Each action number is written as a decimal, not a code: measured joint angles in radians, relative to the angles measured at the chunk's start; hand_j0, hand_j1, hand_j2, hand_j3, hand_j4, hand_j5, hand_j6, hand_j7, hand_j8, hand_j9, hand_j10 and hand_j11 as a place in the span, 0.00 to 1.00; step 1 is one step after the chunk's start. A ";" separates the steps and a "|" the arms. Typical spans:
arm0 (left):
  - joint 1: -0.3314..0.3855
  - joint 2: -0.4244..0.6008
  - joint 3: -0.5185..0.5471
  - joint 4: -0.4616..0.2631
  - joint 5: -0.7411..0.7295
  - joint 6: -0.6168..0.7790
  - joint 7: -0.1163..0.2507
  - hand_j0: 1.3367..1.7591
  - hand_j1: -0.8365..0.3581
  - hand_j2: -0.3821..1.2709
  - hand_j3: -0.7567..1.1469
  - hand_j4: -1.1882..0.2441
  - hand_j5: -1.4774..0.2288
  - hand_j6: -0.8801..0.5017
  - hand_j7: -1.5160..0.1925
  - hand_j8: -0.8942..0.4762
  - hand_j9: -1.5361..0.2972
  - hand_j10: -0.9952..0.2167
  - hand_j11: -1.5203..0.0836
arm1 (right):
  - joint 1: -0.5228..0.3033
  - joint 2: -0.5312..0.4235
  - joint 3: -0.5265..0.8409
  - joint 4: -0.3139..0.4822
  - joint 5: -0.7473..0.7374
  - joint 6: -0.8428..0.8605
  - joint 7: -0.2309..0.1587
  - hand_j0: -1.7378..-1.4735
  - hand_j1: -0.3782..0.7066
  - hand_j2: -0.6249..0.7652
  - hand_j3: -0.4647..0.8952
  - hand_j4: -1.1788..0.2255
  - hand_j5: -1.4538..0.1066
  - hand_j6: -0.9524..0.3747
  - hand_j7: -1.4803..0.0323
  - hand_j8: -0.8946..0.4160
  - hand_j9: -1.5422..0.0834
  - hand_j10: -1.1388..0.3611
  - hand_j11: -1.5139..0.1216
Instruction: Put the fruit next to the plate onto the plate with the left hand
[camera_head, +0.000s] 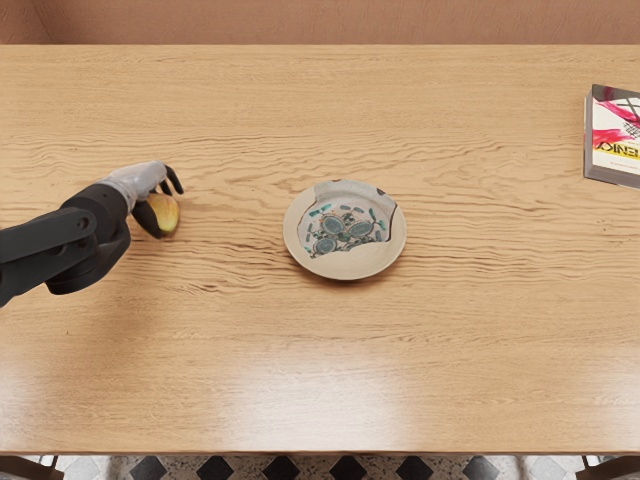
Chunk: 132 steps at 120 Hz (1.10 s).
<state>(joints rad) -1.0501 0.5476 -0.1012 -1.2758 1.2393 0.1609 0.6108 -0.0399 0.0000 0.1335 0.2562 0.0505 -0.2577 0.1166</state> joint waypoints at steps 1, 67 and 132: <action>0.000 0.000 0.000 0.000 0.000 0.000 0.000 0.76 0.54 0.33 0.40 0.50 0.50 0.33 0.53 0.31 0.50 0.43 0.56 | 0.000 0.000 0.000 0.000 0.000 0.000 0.000 0.30 0.07 0.44 0.34 0.81 0.90 0.69 0.95 0.66 0.92 0.74 0.90; 0.046 -0.045 0.029 0.021 0.038 0.119 0.004 0.77 0.49 0.34 0.45 0.32 0.39 0.39 0.38 0.43 0.34 0.48 0.36 | 0.000 0.000 0.000 0.000 0.000 0.000 0.000 0.30 0.07 0.44 0.34 0.81 0.90 0.69 0.95 0.66 0.92 0.74 0.90; 0.039 -0.040 0.034 0.000 0.027 0.108 0.004 0.77 0.47 0.45 0.15 0.35 0.23 0.47 0.24 0.51 0.22 0.53 0.22 | 0.000 0.000 0.000 0.000 0.000 0.000 0.000 0.30 0.07 0.44 0.34 0.81 0.90 0.69 0.95 0.66 0.92 0.74 0.90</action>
<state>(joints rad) -1.0108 0.5077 -0.0668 -1.2761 1.2658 0.2684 0.6148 -0.0399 0.0000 0.1334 0.2562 0.0507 -0.2577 0.1166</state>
